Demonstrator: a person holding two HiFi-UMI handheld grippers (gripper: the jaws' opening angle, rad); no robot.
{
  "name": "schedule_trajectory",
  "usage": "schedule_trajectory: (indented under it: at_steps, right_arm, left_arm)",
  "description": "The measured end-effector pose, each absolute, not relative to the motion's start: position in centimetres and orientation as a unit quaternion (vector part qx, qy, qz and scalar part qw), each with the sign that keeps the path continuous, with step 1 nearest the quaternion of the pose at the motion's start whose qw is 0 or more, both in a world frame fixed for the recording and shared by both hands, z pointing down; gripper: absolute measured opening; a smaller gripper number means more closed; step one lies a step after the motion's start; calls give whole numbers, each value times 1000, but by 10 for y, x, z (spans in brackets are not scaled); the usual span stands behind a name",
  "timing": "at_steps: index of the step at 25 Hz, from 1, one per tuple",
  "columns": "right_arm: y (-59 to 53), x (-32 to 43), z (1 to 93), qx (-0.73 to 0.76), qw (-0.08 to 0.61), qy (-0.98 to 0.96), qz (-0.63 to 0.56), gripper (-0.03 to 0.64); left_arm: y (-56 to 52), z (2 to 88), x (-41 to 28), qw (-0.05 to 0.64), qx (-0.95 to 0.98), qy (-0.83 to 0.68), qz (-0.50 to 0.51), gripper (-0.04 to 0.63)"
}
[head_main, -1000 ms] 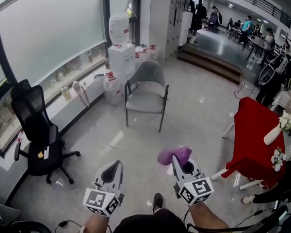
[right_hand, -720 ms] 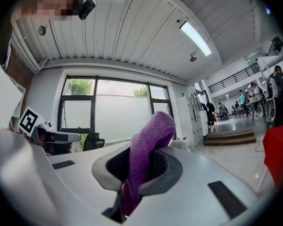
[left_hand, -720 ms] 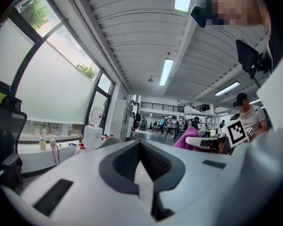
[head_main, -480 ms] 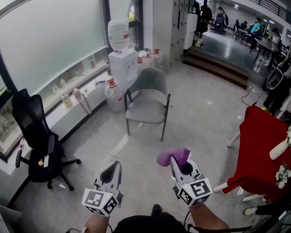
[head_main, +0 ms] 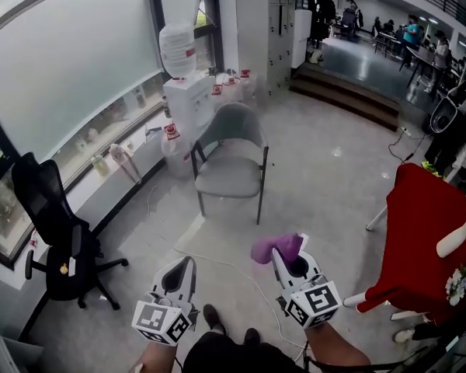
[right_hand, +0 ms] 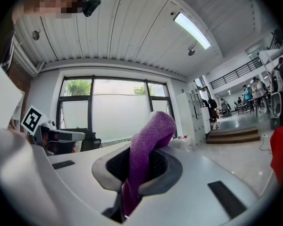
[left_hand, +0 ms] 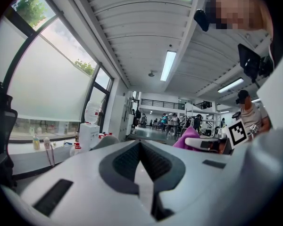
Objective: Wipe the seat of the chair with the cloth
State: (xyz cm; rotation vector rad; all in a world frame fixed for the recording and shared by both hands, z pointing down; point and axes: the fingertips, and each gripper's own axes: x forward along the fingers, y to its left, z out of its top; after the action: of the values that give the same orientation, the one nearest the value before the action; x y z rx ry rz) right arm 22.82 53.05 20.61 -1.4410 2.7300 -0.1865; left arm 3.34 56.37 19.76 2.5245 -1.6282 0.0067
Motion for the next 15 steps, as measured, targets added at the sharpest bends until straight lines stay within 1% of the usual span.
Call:
schedule_trajectory:
  at_steps: [4,15]
  right_arm:
    - [503,221,212,-471,19,880,-64,34]
    - [410,180,195,-481,14,875,-50,34]
  left_arm:
    - [531,200,29,68,842,-534,-5,-3]
    - [432,190,-15,59,849,-524,-13,-3]
